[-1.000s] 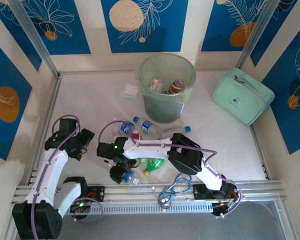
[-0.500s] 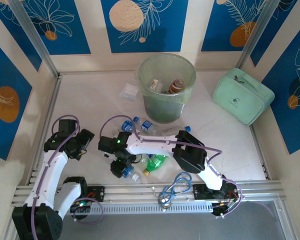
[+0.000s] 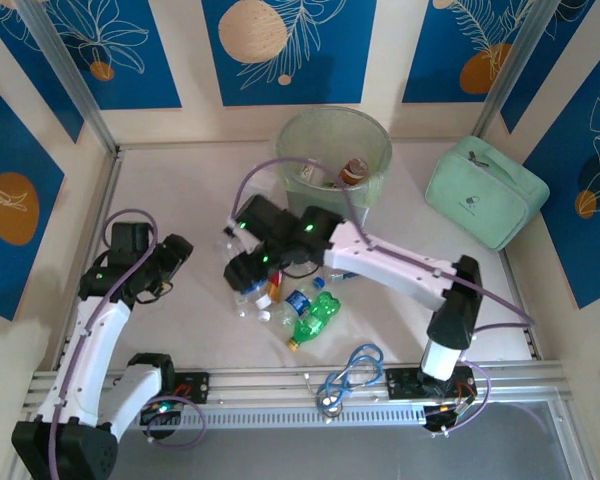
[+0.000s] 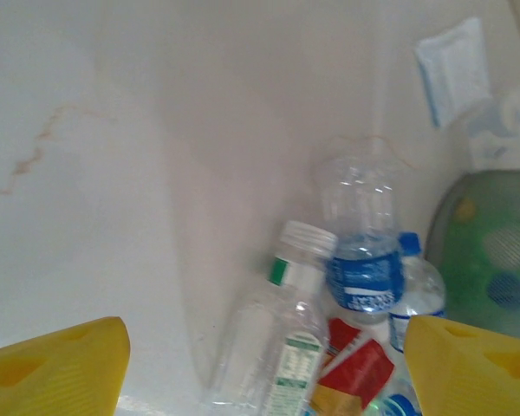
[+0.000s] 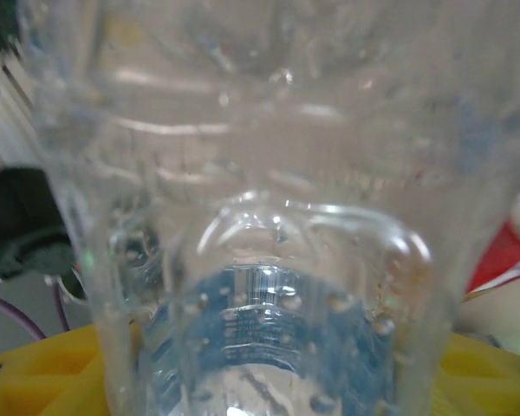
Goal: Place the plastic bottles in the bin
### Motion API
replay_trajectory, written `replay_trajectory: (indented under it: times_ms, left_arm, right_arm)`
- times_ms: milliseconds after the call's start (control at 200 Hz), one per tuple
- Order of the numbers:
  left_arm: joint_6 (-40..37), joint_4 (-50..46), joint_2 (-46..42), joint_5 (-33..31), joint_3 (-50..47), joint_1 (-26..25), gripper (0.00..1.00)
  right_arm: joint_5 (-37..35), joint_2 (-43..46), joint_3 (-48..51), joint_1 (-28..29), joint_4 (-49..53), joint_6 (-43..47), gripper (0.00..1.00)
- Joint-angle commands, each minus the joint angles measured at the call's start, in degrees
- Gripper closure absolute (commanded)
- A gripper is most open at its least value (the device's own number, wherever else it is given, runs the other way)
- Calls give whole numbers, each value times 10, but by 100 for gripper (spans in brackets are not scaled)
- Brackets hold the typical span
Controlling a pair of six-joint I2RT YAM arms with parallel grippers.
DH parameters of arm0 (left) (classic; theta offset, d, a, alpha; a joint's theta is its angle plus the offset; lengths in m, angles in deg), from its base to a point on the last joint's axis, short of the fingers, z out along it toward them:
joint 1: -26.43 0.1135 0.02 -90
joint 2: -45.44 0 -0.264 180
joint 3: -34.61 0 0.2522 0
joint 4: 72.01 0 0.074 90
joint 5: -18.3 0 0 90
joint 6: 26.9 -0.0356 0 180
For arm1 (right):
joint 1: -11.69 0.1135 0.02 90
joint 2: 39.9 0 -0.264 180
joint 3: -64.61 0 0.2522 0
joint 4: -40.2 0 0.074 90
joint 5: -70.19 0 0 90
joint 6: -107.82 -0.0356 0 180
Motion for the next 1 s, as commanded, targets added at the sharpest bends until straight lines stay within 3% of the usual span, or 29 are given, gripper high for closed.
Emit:
replay_trajectory:
  times_ms: [0,240,595,860,995]
  left_arm:
    - [-13,23,16,4,19,-39,18]
    - [3,58,66,-14,38,-115,18]
    - [9,77,106,-12,50,-130,18]
    - [7,82,126,-12,54,-130,17]
    - [8,89,137,-13,55,-130,16]
  right_arm:
    - [6,44,-48,-46,-15,-30,40]
    - [26,42,-175,-178,12,-70,41]
    - [45,-74,-302,-330,44,-124,41]
    - [63,-155,-352,-378,69,-134,40]
    - [54,-160,-336,-389,69,-133,32]
